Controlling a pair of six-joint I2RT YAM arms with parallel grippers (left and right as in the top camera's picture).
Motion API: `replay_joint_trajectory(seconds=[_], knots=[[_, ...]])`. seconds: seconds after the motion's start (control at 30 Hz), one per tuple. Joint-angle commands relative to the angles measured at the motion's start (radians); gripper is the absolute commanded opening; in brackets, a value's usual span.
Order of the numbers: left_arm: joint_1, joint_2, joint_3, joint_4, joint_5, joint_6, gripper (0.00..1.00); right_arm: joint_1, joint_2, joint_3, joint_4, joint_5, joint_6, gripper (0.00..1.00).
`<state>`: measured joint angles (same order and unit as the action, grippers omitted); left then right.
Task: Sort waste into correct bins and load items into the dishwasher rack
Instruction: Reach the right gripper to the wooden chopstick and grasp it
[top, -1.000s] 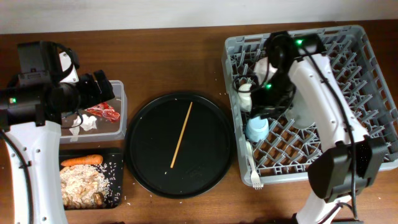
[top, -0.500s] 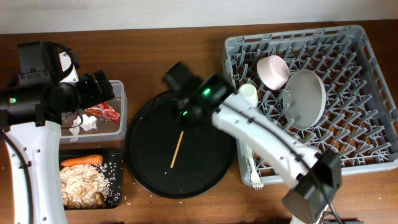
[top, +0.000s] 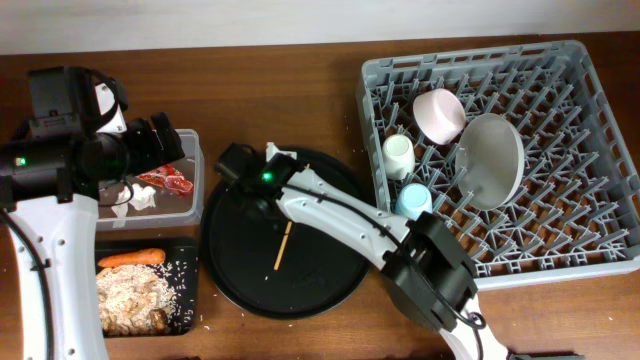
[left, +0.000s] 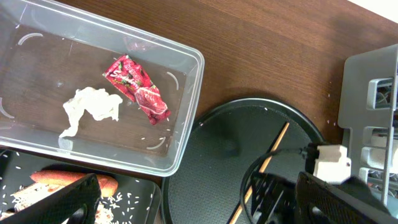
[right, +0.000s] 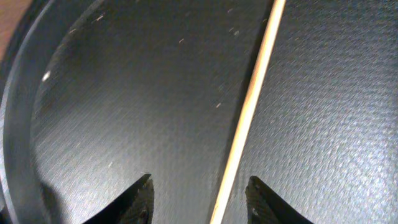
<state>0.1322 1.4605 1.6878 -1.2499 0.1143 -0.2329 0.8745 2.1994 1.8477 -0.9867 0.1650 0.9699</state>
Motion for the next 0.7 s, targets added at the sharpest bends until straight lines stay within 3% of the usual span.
replay_joint_trajectory(seconds=[0.0, 0.53, 0.67], knots=[[0.003, -0.013, 0.014, -0.001, -0.010, -0.013, 0.99, -0.025, 0.039, 0.001, 0.008, 0.027, 0.018, 0.47], [0.003, -0.013, 0.014, -0.001, -0.010, -0.013, 0.99, -0.024, 0.114, -0.056, 0.040, 0.018, 0.042, 0.47], [0.003, -0.013, 0.015, -0.001, -0.010, -0.013, 0.99, -0.024, 0.114, -0.111, 0.087, 0.011, 0.042, 0.31]])
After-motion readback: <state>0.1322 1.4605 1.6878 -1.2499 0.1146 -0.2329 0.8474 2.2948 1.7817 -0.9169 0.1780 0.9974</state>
